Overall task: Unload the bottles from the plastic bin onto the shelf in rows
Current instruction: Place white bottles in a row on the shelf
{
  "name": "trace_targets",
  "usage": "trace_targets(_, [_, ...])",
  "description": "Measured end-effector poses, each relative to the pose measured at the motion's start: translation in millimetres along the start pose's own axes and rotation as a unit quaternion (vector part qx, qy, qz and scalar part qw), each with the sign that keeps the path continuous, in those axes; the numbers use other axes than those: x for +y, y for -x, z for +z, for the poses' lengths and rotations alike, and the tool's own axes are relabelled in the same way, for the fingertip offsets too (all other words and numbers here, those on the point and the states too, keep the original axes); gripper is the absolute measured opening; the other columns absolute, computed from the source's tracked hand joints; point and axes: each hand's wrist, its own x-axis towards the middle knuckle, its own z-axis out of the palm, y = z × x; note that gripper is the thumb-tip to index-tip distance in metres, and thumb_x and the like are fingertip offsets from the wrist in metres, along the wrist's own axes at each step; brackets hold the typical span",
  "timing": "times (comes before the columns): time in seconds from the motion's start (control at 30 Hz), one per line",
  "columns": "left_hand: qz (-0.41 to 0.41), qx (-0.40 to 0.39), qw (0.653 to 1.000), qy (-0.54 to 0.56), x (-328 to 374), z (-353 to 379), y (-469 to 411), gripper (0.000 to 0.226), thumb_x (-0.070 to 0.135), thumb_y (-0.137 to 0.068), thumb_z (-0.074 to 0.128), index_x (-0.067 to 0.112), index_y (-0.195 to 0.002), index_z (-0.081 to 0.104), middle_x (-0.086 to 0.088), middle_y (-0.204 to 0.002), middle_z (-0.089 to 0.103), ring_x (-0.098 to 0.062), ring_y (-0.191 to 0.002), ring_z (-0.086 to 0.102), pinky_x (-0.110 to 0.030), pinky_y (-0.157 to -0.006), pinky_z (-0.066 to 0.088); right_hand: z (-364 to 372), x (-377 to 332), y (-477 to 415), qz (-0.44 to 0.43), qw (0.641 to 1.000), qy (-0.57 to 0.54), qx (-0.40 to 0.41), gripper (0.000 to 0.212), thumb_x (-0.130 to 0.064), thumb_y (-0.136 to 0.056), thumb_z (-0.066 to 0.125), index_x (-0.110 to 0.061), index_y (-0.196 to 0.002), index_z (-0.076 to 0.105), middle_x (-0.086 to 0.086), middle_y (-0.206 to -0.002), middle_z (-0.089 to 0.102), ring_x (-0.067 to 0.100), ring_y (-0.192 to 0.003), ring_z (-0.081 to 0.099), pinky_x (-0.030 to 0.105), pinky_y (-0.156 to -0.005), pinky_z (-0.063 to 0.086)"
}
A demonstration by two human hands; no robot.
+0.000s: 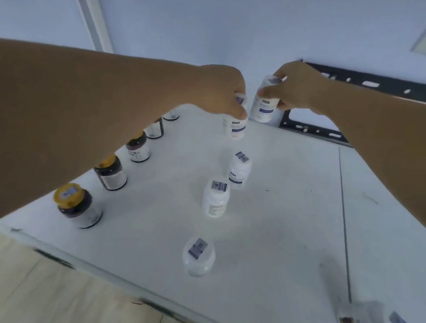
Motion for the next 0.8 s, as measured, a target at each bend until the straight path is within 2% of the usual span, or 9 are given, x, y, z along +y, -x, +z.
trace_targets(0.07, [0.005, -0.016, 1.0, 0.002, -3, 20, -27, 0.038, 0.037, -0.086, 0.064, -0.001, -0.08, 0.06, -0.006, -0.067, 0.047, -0.024, -0.059, 0.043, -0.029, -0.052, 0.031, 12, 15, -23, 0.007, 1.0, 0.017, -0.017, 0.042, -0.032, -0.078, 0.074, 0.002, -0.102, 0.063, 0.017, -0.089, 0.07, 0.031, -0.077, 0.073, 0.037, -0.073, 0.057])
trace_targets(0.13, [0.01, -0.04, 0.999, 0.001, -5, 38, -48, 0.035, 0.037, -0.086, 0.065, 0.003, -0.078, 0.06, -0.009, -0.072, 0.052, -0.025, -0.062, 0.047, -0.028, -0.051, 0.031, 24, 28, -42, 0.014, 0.998, 0.046, -0.031, 0.034, -0.032, -0.077, 0.074, -0.004, -0.089, 0.059, 0.012, -0.079, 0.058, 0.026, -0.068, 0.06, 0.031, -0.061, 0.045])
trace_targets(0.2, [0.014, -0.065, 0.998, 0.004, -8, 53, -60, 0.034, 0.038, -0.086, 0.066, 0.005, -0.081, 0.063, -0.013, -0.079, 0.06, -0.028, -0.069, 0.054, -0.028, -0.053, 0.034, 39, 38, -57, 0.022, 0.997, 0.061, -0.039, 0.036, -0.032, -0.075, 0.075, -0.003, -0.088, 0.058, 0.013, -0.079, 0.053, 0.027, -0.069, 0.052, 0.034, -0.063, 0.047])
trace_targets(0.27, [0.012, -0.087, 0.996, 0.006, -13, 66, -69, 0.035, 0.039, -0.086, 0.067, 0.004, -0.087, 0.066, -0.016, -0.088, 0.066, -0.032, -0.078, 0.06, -0.031, -0.059, 0.039, 52, 46, -67, 0.024, 0.997, 0.067, -0.043, 0.04, -0.029, -0.075, 0.074, 0.003, -0.096, 0.062, 0.02, -0.084, 0.055, 0.033, -0.074, 0.055, 0.038, -0.071, 0.052])
trace_targets(0.4, [0.021, -0.106, 0.994, 0.016, -21, 79, -74, 0.04, 0.042, -0.085, 0.067, 0.004, -0.095, 0.067, -0.018, -0.095, 0.067, -0.035, -0.087, 0.064, -0.037, -0.071, 0.049, 73, 57, -75, 0.023, 0.997, 0.061, -0.042, 0.029, -0.027, -0.077, 0.069, -0.006, -0.094, 0.057, 0.007, -0.088, 0.049, 0.024, -0.074, 0.045, 0.028, -0.06, 0.034])
trace_targets(0.47, [0.027, -0.115, 0.993, 0.016, -21, 71, -71, 0.042, 0.045, -0.086, 0.067, 0.003, -0.09, 0.066, -0.014, -0.084, 0.063, -0.032, -0.077, 0.06, -0.035, -0.064, 0.044, 74, 56, -71, 0.022, 0.998, 0.052, -0.028, 0.048, -0.034, -0.078, 0.072, -0.008, -0.115, 0.057, 0.005, -0.101, 0.055, 0.024, -0.081, 0.051, 0.03, -0.066, 0.04])
trace_targets(0.57, [0.037, -0.107, 0.994, 0.0, -18, 48, -66, 0.049, 0.045, -0.089, 0.065, 0.0, -0.074, 0.053, -0.005, -0.059, 0.04, -0.024, -0.059, 0.04, -0.031, -0.057, 0.03, 54, 52, -48, 0.04, 0.996, 0.083, -0.011, 0.073, -0.044, -0.079, 0.075, -0.012, -0.138, 0.044, 0.006, -0.125, 0.057, 0.026, -0.107, 0.057, 0.035, -0.084, 0.048])
trace_targets(0.67, [0.078, -0.053, 0.996, -0.003, 4, 16, -65, 0.033, 0.045, -0.087, 0.066, 0.013, -0.084, 0.059, 0.004, -0.073, 0.047, -0.02, -0.072, 0.044, -0.03, -0.071, 0.035, 15, 51, -4, 0.067, 0.987, 0.142, 0.022, 0.067, -0.045, -0.085, 0.068, -0.005, -0.136, 0.049, 0.01, -0.137, 0.055, 0.03, -0.121, 0.054, 0.033, -0.095, 0.044])
trace_targets(0.8, [0.18, -0.019, 0.984, -0.002, 74, -14, -57, 0.041, 0.049, -0.084, 0.069, 0.011, -0.099, 0.067, -0.013, -0.101, 0.066, -0.025, -0.087, 0.057, -0.037, -0.092, 0.047, -44, 54, 96, 0.137, 0.974, 0.161, 0.082, 0.064, -0.049, -0.085, 0.069, -0.015, -0.137, 0.052, 0.001, -0.137, 0.055, 0.024, -0.124, 0.053, 0.035, -0.1, 0.044])
